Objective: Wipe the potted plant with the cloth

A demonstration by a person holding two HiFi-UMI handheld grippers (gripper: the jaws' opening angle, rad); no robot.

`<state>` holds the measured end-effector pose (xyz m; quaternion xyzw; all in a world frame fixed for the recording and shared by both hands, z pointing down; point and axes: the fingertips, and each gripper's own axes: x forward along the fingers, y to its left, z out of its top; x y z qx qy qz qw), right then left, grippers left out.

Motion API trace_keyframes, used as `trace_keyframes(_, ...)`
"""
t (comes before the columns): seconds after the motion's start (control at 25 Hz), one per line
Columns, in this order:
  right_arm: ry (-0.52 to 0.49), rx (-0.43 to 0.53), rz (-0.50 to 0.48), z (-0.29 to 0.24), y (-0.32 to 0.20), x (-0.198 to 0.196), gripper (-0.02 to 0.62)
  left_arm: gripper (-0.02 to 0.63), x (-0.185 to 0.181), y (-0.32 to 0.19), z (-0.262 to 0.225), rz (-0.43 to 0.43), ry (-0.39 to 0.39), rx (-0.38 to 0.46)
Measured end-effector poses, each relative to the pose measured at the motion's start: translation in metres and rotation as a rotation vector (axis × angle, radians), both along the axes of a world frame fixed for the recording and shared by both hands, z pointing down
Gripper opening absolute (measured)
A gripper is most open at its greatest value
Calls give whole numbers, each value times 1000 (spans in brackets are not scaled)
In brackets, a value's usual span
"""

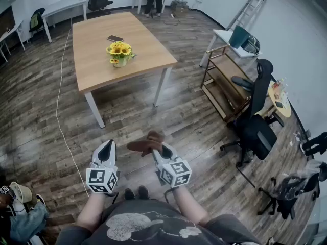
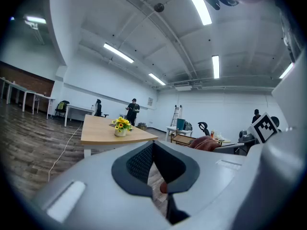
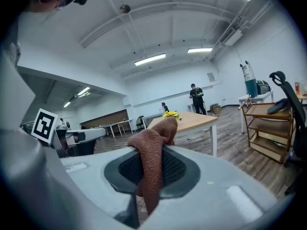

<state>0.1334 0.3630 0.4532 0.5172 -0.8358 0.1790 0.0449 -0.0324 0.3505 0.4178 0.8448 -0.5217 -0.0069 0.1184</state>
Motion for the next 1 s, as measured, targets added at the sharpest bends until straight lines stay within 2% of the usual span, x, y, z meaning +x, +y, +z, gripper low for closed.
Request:
trace_keyframes(0.48, 29, -16, -13, 12, -7, 4, 48, 18, 6, -3, 9, -9, 7, -8)
trace_keyframes(1.0, -12, -4, -51, 14, -25, 21, 49, 18, 6, -9, 0, -107, -14, 43)
